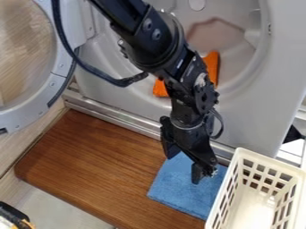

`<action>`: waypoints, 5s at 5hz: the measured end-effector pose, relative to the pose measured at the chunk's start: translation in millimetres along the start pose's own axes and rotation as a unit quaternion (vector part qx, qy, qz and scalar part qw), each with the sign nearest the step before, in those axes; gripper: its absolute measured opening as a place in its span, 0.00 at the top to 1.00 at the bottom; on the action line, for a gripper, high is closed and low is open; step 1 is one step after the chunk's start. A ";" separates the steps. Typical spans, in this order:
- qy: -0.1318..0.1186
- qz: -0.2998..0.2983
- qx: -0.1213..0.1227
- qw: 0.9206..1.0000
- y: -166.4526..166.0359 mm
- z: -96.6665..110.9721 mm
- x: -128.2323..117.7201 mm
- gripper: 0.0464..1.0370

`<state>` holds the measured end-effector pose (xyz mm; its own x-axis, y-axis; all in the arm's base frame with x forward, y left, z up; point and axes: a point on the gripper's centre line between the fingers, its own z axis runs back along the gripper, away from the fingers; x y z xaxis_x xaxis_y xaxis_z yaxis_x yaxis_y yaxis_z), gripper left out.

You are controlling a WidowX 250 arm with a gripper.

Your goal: Put yellow cloth in basket

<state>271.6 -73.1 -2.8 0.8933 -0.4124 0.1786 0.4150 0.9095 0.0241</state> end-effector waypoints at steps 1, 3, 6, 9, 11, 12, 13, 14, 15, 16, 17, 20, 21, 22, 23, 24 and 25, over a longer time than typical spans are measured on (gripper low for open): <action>0.010 -0.002 -0.002 1.000 -0.4 -4.6 -3.9 0.04; -0.104 -0.048 0.004 0.993 57.1 25.5 20.4 0.04; -0.202 0.017 0.046 0.978 105.7 53.9 73.3 0.04; -0.160 0.029 0.051 0.985 118.8 25.8 78.8 0.04; -0.142 0.033 0.047 0.988 117.9 22.1 80.8 0.36; -0.138 0.030 0.045 0.989 113.9 21.8 82.4 0.64; -0.126 0.024 0.041 0.991 109.9 21.2 82.7 0.84; -0.097 0.006 0.033 0.995 97.7 21.0 81.1 0.95; -0.008 -0.007 0.052 0.999 60.9 32.2 66.5 0.97; 0.009 -0.044 0.029 0.999 16.3 49.8 61.6 0.97; 0.024 -0.068 -0.010 0.997 -28.1 47.2 58.9 0.97; 0.066 -0.098 -0.073 0.990 -115.7 7.5 35.3 0.97; 0.069 -0.104 -0.075 0.989 -116.4 5.3 34.2 0.97; 0.065 -0.098 -0.074 0.990 -115.8 4.1 34.6 0.97; 0.064 -0.095 -0.073 0.991 -115.3 1.9 32.4 0.95; 0.062 -0.099 -0.072 0.991 -114.4 -1.1 28.7 0.77; 0.057 -0.098 -0.072 0.991 -113.7 -2.0 29.6 0.49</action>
<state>251.2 -188.9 -2.2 0.8030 -0.5916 0.0722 0.5960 0.7973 -0.0950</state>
